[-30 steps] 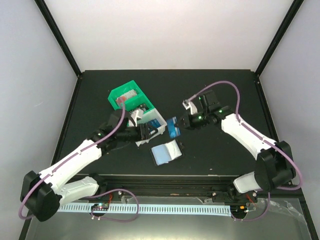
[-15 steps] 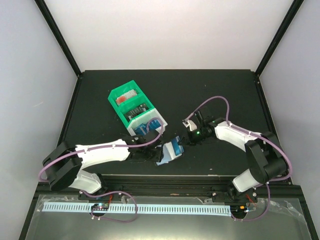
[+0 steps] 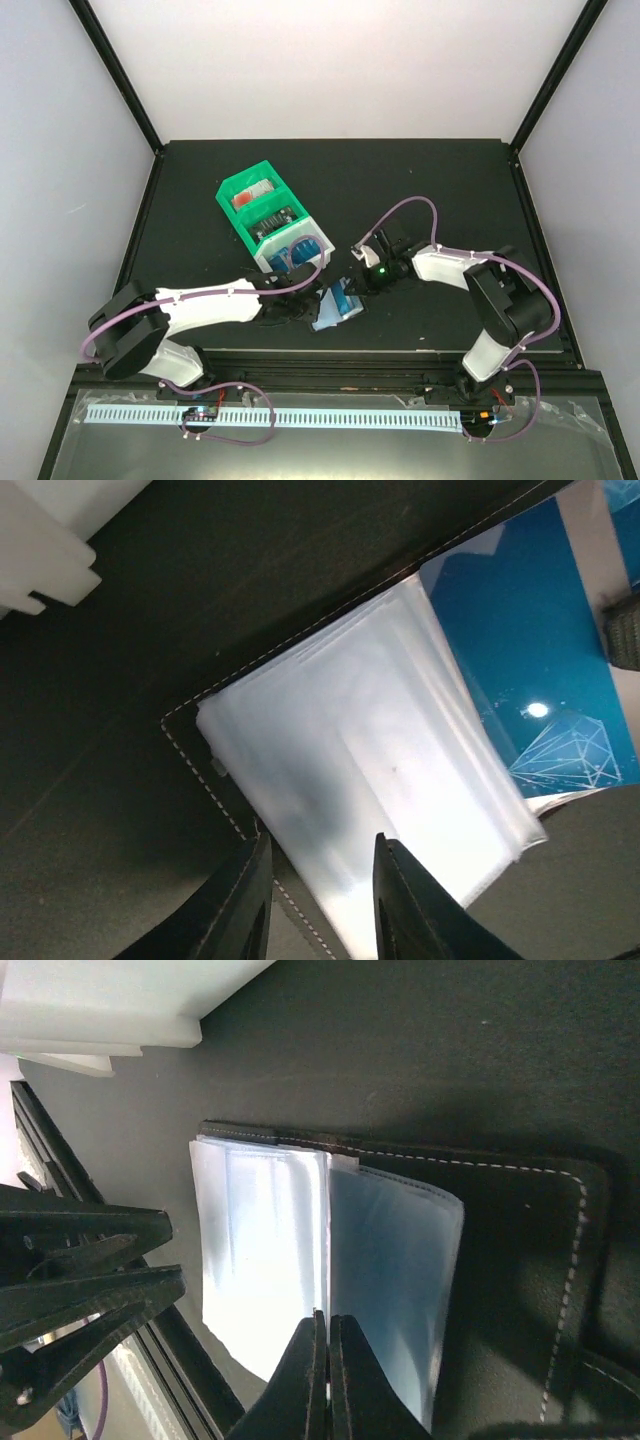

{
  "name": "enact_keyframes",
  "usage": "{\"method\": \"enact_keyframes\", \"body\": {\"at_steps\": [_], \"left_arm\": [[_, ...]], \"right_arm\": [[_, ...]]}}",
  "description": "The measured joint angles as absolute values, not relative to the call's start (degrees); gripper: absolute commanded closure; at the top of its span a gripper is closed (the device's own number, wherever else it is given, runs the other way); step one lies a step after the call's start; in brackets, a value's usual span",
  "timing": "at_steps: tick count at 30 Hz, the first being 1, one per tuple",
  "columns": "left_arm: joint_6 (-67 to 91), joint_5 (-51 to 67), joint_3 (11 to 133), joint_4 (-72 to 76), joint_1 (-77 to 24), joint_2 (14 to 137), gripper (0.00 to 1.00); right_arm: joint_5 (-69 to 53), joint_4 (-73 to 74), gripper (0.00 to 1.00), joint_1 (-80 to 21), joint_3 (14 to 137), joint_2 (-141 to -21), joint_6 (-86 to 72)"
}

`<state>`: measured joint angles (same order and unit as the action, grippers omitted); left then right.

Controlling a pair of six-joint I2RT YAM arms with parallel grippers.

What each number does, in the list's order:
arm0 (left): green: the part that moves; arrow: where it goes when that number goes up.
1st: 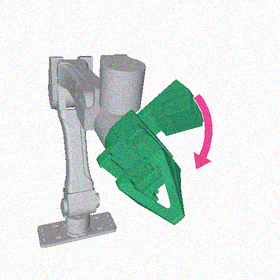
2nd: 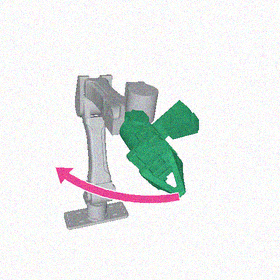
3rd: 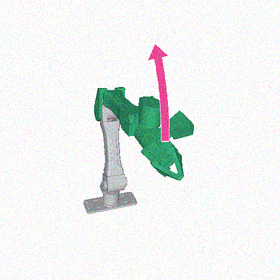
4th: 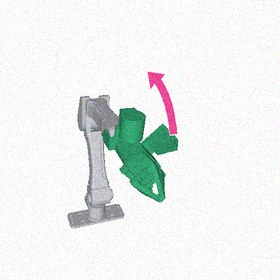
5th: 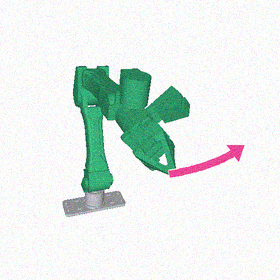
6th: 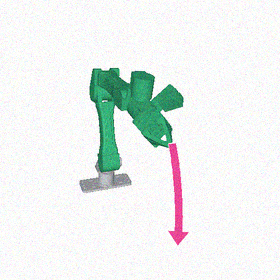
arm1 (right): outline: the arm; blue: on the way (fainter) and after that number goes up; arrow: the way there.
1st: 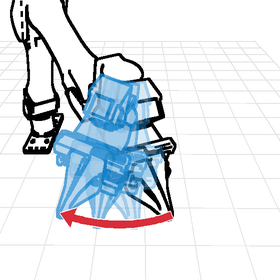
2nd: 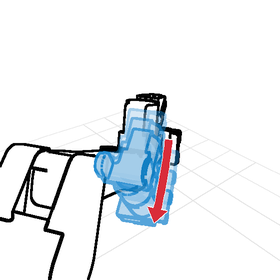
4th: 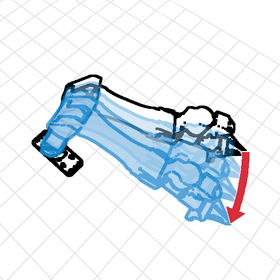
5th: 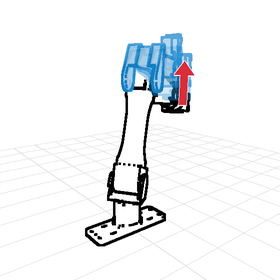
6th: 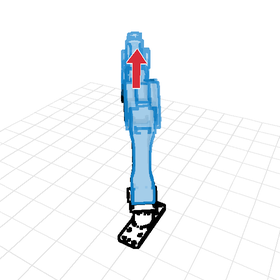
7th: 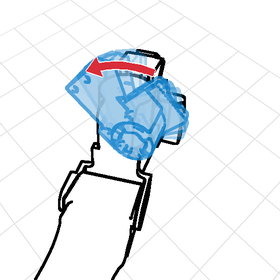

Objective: Put the credit cards into the card holder
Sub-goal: Insert the credit card into the card holder.

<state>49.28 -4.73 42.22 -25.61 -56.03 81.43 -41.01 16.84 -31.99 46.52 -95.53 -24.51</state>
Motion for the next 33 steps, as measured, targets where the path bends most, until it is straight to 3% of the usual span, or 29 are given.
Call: {"method": "enact_keyframes", "body": {"at_steps": [11, 33], "left_arm": [[49.76, -5.19, 40.29, -27.31, -56.03, 82.91, 0.8], [50.52, -6.09, 38.96, -28.8, -56.29, 83.0, 0.82]], "right_arm": [[-44.05, 12.73, 0.99, -33.08, 45.41, -95.79, -26.96], [-44.31, 6.96, 0.99, -35.55, 43.27, -97.65, -31.75]]}}
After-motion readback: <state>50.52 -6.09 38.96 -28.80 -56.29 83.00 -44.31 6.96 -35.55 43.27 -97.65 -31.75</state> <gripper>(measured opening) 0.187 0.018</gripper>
